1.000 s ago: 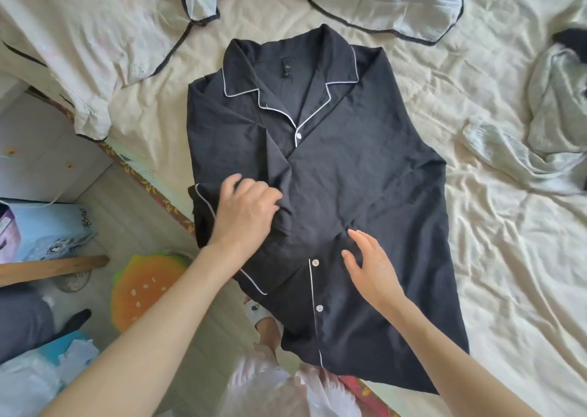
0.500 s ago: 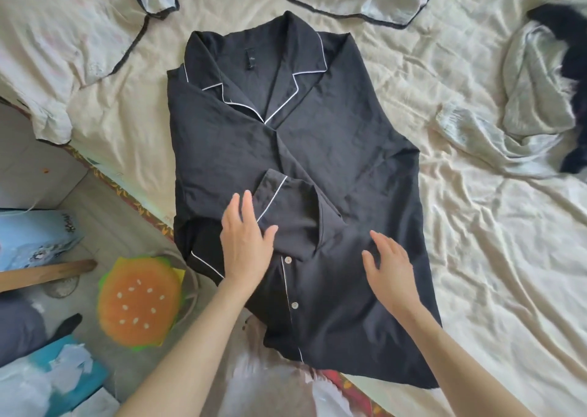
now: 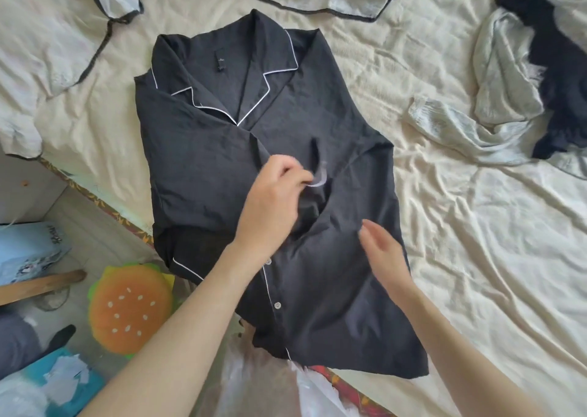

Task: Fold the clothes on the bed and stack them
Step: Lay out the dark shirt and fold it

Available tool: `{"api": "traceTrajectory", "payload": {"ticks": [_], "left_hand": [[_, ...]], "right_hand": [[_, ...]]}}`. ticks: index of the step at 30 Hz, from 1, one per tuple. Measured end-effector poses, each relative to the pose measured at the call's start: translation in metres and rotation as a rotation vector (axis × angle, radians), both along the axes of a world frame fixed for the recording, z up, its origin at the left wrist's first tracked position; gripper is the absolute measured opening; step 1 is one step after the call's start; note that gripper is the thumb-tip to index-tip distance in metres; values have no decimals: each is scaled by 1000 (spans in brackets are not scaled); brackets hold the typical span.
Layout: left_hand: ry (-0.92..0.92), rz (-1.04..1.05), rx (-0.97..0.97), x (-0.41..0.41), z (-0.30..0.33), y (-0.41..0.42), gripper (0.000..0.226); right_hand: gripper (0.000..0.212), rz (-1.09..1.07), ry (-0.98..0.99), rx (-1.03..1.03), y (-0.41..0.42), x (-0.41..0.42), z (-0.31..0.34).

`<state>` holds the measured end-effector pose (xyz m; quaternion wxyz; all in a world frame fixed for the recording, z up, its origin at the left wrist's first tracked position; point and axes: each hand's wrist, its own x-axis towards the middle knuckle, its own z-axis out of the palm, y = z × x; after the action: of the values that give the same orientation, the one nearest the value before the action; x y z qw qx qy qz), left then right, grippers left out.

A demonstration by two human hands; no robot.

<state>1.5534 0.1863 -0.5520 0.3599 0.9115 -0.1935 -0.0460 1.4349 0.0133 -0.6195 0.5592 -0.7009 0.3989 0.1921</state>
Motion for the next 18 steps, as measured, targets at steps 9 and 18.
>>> {"api": "traceTrajectory", "payload": {"ticks": [9,18], "left_hand": [[-13,-423,170,-51,-18,-61,64],[293,-254,628,-90,-72,3,43]], "right_hand": [[59,-523,-194,353,-74,-10,28],[83,410,30,-375,-47,-16,4]]}}
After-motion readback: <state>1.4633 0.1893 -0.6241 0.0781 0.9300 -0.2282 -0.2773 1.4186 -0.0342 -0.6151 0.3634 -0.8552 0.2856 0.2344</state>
